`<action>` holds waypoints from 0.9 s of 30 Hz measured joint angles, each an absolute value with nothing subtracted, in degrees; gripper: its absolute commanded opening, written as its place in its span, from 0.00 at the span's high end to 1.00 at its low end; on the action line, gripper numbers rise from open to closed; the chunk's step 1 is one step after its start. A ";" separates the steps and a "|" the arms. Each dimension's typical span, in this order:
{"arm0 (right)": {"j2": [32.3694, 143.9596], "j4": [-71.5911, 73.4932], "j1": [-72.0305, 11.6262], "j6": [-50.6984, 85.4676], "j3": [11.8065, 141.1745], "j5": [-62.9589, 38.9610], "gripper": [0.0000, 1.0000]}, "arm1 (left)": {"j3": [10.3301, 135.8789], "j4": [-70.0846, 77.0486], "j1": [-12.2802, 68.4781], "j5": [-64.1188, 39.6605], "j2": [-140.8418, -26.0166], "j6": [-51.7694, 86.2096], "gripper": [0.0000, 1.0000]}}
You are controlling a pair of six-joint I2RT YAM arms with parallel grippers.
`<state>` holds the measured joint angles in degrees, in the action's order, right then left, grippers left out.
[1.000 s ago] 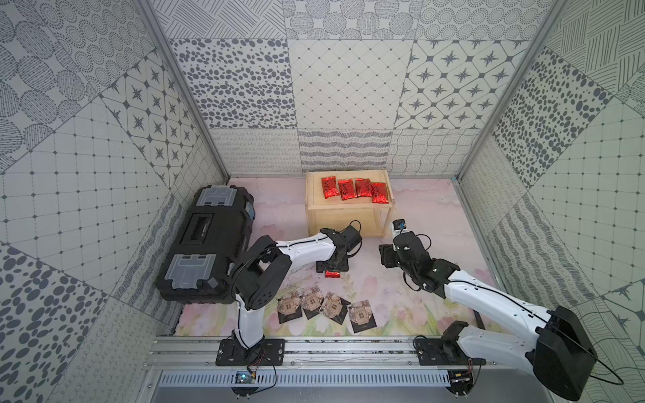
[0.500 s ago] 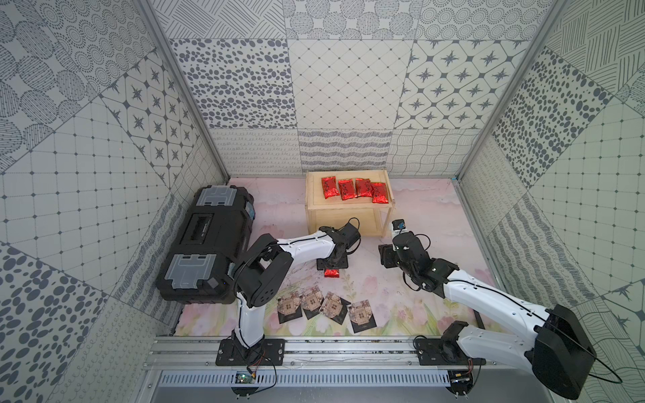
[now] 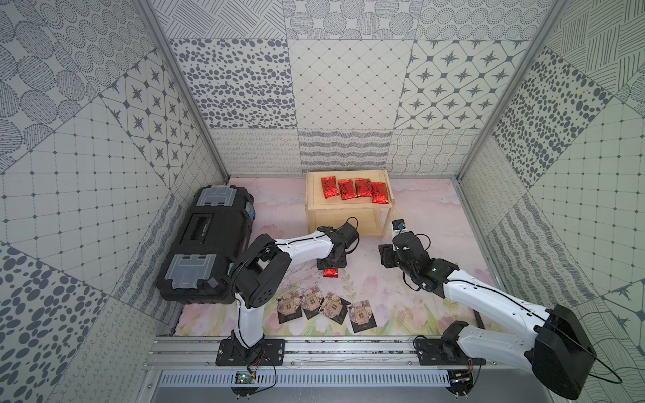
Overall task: Place the tea bags on the shelf by color
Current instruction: Pick up the tea bag from the center of the board.
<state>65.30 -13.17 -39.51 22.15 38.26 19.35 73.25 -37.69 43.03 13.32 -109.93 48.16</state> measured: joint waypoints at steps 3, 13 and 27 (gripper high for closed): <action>65.30 -13.08 -39.48 22.06 38.59 19.53 0.38 | 72.95 -38.35 43.03 13.58 -108.57 48.18 0.44; 64.55 -13.78 -38.41 19.94 39.66 20.23 0.37 | 72.27 -41.58 44.58 13.93 -102.17 48.84 0.46; 63.68 -14.11 -37.52 18.61 41.15 21.04 0.38 | 81.08 -52.64 46.65 16.21 -84.25 47.86 0.47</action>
<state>63.68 -14.11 -37.52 18.61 41.15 21.04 81.08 -52.64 46.65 16.21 -84.25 47.86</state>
